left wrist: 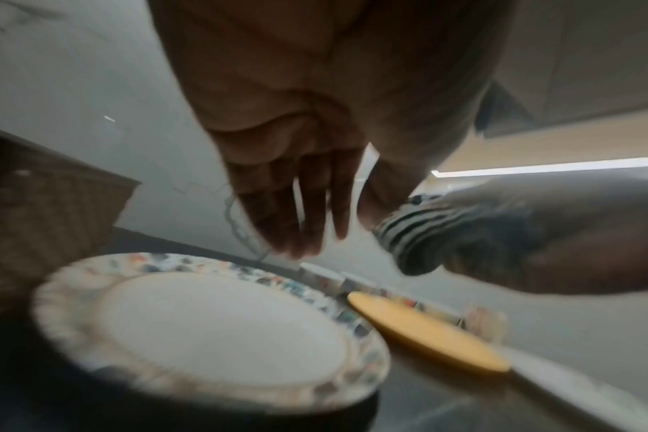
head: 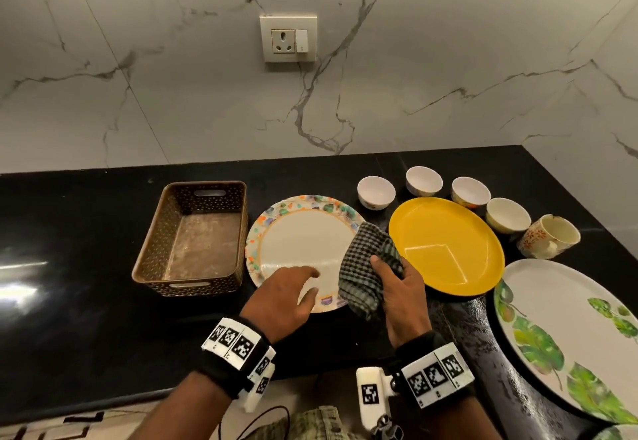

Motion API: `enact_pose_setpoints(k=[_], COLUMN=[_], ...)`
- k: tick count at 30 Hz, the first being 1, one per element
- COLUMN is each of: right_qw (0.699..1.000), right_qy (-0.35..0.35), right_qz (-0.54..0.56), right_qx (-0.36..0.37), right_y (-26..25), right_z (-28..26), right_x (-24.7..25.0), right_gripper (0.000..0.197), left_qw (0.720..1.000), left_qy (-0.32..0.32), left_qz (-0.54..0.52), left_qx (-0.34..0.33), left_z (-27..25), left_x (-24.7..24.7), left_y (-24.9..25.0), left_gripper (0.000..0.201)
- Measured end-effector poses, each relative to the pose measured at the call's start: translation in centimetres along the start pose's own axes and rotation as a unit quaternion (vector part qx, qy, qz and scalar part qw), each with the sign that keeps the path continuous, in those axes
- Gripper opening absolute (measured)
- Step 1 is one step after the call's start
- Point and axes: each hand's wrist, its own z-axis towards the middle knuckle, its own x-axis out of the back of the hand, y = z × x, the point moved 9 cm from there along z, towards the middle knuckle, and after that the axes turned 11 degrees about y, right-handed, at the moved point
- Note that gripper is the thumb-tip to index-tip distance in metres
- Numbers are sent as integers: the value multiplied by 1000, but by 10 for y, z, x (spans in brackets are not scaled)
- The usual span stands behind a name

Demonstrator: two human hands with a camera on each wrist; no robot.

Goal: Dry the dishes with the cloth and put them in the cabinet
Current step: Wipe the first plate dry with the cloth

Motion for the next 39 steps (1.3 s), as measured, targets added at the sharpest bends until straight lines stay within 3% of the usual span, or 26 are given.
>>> enact_pose_setpoints(k=[2,3,4,6,8,12,14,19,22,23,28,30,32,34,37,39], right_qw=[1000,1000,1000,1000,999,999,999,999,999,999,999,999,999,998,997,994], right_qy=[-1,0,3,7,10,8,11,11,20,25,36,38,47,59,68,89], right_qz=[-11,-17,-22,-28,-34,-45,-51,-52,-48,-46,-23,-12,-7,3,31,21], right_qx=[-3,-2,-2,1,3,10,12,12,12,13,17,21,20,18,15,64], right_y=[3,5,7,9,9,5,5,4,2,1,-6,-11,-14,-15,-25,-48], right_z=[1,2,2,1,0,-3,-3,-6,-7,-7,-8,-10,-10,-9,-7,-10], right_x=[2,3,4,4,5,4,3,4,7,9,18,21,25,32,42,52], right_gripper=[31,34,36,36,32,25,24,26,27,27,29,31,31,30,29,25], left_qw=[987,979,978,982,967,922,910,872,811,794,762,782,829,851,833,827], left_qy=[-91,-109,-98,-14,30,-57,-41,20,74,91,151,179,203,239,271,274], left_qz=[127,164,174,155,146,140,69,-143,-273,-309,-417,-404,-365,-335,-364,-383], left_qx=[41,57,67,107,208,356,406,467,513,516,472,440,372,326,316,305], left_z=[-13,-18,-21,-23,-30,-48,-51,-48,-53,-54,-47,-44,-39,-40,-47,-45], left_x=[-23,-29,-31,-22,-12,-22,-25,-35,-42,-40,-23,-8,15,38,55,60], left_y=[-33,-42,-48,-56,-76,-113,-122,-126,-129,-124,-91,-84,-71,-58,-52,-52], left_gripper=[58,53,44,30,31,64,69,27,25,23,22,22,21,23,33,34])
